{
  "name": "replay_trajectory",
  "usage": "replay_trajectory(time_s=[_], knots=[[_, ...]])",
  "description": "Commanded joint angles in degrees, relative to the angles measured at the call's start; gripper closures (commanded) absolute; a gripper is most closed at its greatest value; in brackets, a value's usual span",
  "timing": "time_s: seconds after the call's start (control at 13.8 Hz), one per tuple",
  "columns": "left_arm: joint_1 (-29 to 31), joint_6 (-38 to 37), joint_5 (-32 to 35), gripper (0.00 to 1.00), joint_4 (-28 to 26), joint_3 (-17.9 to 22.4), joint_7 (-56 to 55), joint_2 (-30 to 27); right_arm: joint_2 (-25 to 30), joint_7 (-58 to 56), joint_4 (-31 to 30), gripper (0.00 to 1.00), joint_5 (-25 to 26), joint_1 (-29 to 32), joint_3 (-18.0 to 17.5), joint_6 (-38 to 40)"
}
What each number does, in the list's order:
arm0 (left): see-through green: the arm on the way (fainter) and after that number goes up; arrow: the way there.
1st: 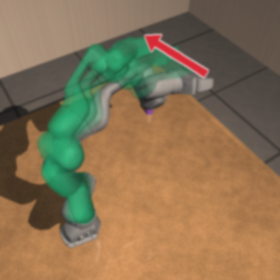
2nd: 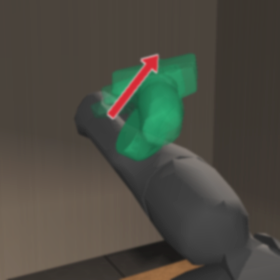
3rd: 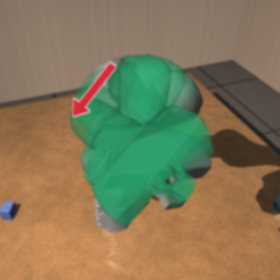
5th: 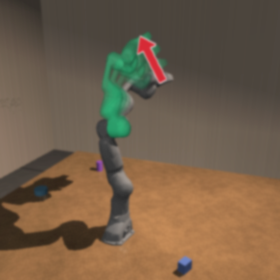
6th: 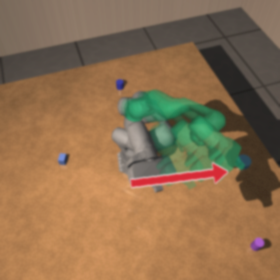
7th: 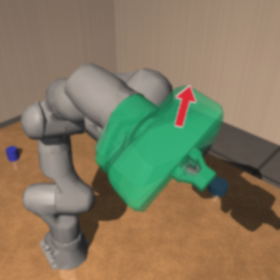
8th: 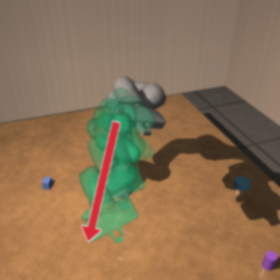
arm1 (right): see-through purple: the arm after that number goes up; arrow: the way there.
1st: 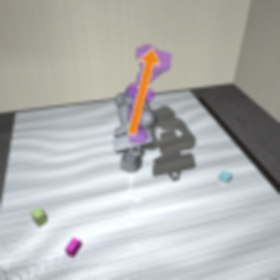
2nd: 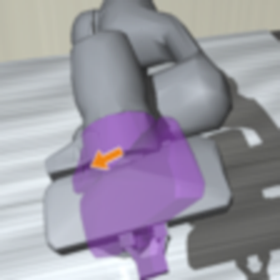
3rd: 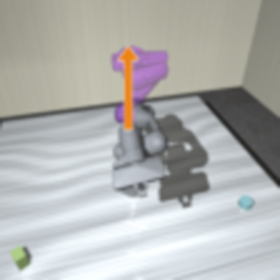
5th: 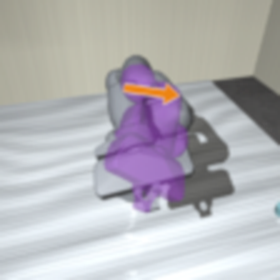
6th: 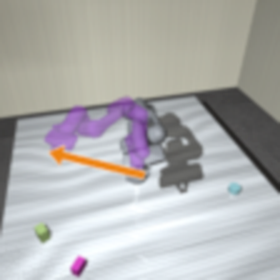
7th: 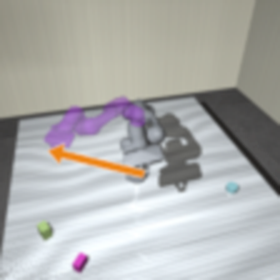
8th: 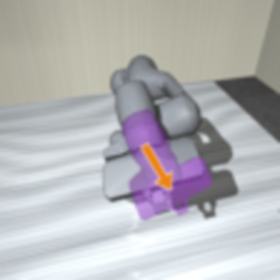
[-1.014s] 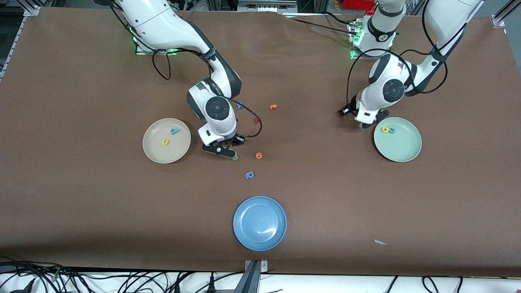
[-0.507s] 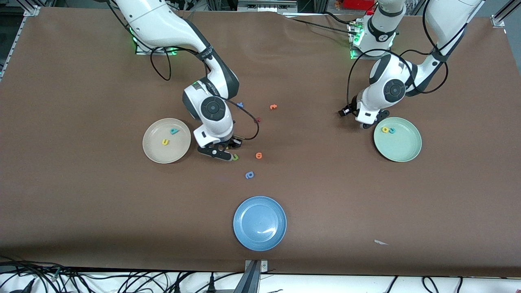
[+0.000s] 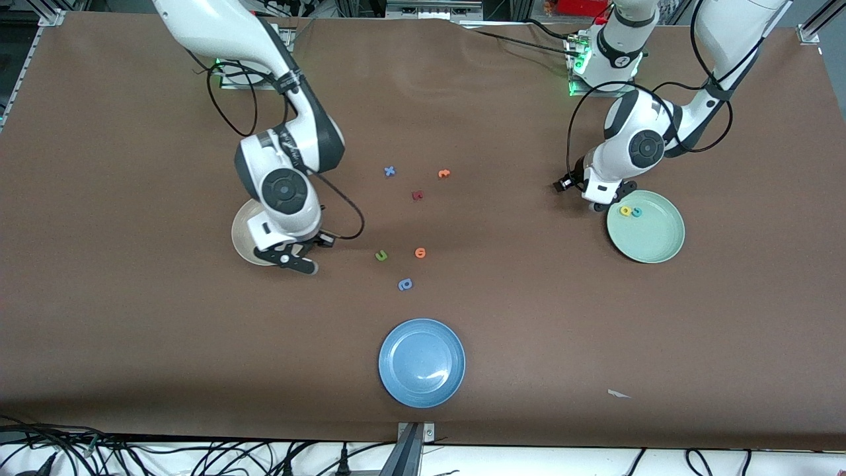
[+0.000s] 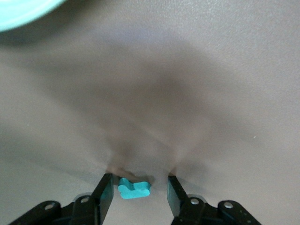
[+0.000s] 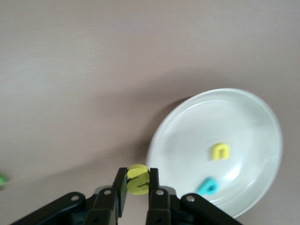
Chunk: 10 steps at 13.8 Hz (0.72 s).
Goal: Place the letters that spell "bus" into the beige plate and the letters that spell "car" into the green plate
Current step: 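Drop the yellow s on the cream plate while the left drops the teal letter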
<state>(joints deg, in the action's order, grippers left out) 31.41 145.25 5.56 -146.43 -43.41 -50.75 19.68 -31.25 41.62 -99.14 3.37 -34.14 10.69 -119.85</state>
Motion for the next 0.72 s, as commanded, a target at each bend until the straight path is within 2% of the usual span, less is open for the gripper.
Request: replay_trajectory(time_s=[0.0,0.22,0.29,0.36,0.51,0.58,0.65], knots=[[-0.12,0.12,-0.19,0.43,-0.53,0.17,0.75,-1.14,0.76,-3.55,-5.08,0.91,0.06,-0.14,1.79,-0.47],[-0.39,0.04,-0.19,0.46,-0.62,0.17,0.57,-1.05,-0.39,-4.53,-6.77,0.91,-0.03,1.44,1.79,-1.70],[-0.39,-0.05,-0.19,0.55,-0.62,0.17,0.57,-1.05,-1.52,-4.53,-6.68,0.91,-0.03,1.44,1.79,-2.23],[-0.39,-0.23,-0.19,0.63,-0.53,0.25,0.57,-1.05,-1.88,-4.53,-6.77,0.85,-0.03,1.62,1.79,-2.84],[-0.39,-0.32,-0.19,0.70,-0.53,0.17,0.57,-1.05,-1.97,-4.36,-6.77,0.50,-0.03,1.62,1.79,-2.85],[-0.39,-0.32,-0.19,0.72,-0.53,0.17,0.57,-1.05,-1.89,-4.35,-6.68,0.39,-0.03,1.62,1.79,-2.67],[-0.39,-0.32,-0.19,0.73,-0.53,0.17,0.57,-1.05,-1.54,-4.27,-6.25,0.32,-0.03,1.62,1.79,-2.41]])
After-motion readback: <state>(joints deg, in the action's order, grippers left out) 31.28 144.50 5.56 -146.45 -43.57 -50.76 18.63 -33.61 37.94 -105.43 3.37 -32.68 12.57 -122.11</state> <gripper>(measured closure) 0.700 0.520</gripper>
